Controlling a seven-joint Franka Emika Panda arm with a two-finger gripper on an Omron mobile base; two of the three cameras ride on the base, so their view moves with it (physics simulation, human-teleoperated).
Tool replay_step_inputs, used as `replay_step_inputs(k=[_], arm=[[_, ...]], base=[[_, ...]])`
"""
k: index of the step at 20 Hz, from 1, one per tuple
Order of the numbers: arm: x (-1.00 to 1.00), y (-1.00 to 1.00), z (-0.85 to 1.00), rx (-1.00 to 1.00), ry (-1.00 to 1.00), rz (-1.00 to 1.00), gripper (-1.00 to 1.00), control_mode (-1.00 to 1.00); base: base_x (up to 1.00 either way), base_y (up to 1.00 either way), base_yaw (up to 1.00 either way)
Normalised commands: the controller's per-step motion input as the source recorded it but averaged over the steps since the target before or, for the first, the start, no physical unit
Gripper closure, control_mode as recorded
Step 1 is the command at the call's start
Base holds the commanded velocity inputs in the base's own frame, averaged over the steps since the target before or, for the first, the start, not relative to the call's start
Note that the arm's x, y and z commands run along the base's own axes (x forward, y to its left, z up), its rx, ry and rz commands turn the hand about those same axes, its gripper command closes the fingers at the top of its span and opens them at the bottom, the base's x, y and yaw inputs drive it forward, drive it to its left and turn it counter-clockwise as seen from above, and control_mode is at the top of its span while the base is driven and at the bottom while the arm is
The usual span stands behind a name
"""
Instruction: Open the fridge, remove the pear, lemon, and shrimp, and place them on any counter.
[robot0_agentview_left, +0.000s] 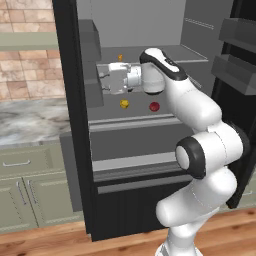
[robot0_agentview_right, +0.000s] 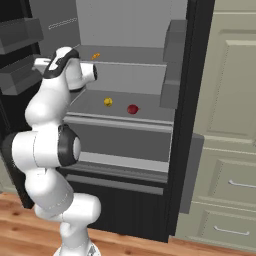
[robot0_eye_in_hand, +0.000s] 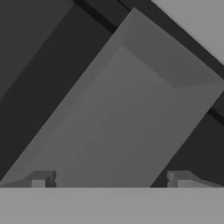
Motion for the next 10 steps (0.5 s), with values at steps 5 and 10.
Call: replay_step_inputs(k=[5, 10], arm=[[-0.14, 0.21, 0.00, 0.00, 0.02, 0.04, -1.00, -1.00], [-0.69, -0.25, 0.31, -0.13, 0.12, -0.05, -1.00, -1.00]], base=[[0.00, 0.00, 0.00], [0.00, 0.00, 0.00]])
